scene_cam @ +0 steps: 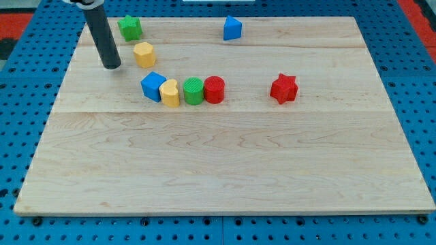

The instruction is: Move the hexagon towards the top right corner of the board

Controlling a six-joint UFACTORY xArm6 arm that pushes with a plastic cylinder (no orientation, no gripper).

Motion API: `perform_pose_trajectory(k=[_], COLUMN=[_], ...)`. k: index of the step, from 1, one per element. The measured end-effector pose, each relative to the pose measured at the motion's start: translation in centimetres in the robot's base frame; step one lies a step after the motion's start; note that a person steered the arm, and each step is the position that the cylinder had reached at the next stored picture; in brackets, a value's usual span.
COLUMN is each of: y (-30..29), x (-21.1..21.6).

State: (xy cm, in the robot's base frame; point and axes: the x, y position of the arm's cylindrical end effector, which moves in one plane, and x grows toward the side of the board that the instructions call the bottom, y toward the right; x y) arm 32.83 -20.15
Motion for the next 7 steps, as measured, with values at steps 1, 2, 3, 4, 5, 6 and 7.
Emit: perform_pose_trajectory(k=[1, 2, 3, 4, 5, 6, 7], y=[0.0, 0.0, 0.0, -1.0, -0.7, 6.3, 17.7], x=[-0.7, -0.8, -0.9, -0.8, -1.7, -1.9, -0.4])
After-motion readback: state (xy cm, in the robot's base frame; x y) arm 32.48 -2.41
